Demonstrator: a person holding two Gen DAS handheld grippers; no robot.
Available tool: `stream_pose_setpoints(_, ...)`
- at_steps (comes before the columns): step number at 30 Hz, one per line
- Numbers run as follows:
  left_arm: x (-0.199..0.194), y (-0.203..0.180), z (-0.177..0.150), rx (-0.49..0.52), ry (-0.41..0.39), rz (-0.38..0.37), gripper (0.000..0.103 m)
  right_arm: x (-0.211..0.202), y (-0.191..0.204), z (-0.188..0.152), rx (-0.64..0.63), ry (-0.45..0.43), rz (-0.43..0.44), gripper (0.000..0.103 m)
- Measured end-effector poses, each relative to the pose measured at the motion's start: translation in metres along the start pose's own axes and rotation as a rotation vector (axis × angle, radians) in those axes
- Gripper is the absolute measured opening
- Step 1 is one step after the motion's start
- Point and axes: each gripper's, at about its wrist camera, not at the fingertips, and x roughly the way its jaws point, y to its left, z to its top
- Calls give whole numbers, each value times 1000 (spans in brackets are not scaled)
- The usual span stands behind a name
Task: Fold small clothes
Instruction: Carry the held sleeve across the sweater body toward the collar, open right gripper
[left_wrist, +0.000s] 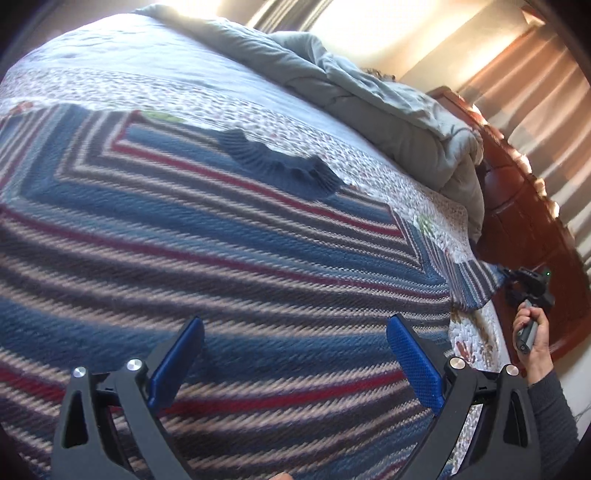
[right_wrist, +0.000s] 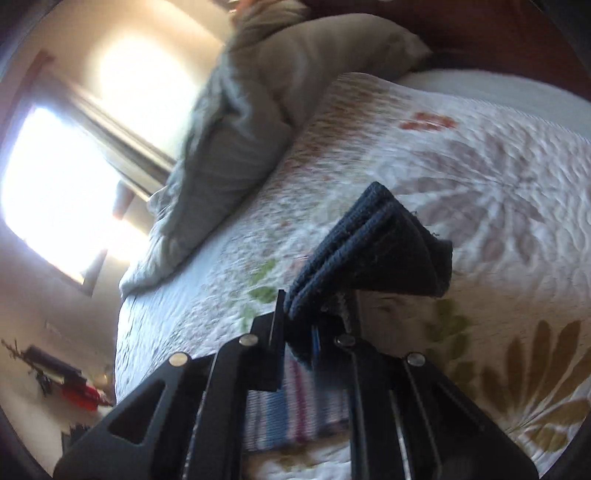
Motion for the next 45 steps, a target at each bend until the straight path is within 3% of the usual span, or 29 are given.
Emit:
stream_pose_setpoints(9, -35, 26, -8, -57, -67, -48, 99, -3, 142, -35, -208, 29, 89, 10)
stream_pose_setpoints(14, -47, 29, -5, -17, -103, -13, 99, -9, 199, -59, -306, 38, 113, 10)
stream_pose_setpoints(24, -47, 38, -6, -23, -92, -55, 99, 18, 267, -112, -474, 69, 85, 10)
stream_pose_setpoints(38, -66, 59, 2, -90, -121, -125, 99, 112, 358, -294, -1030, 157, -148, 9)
stream_pose_setpoints(45, -77, 71, 7, -117, -135, -148, 99, 162, 377, -390, -1296, 199, -262, 9)
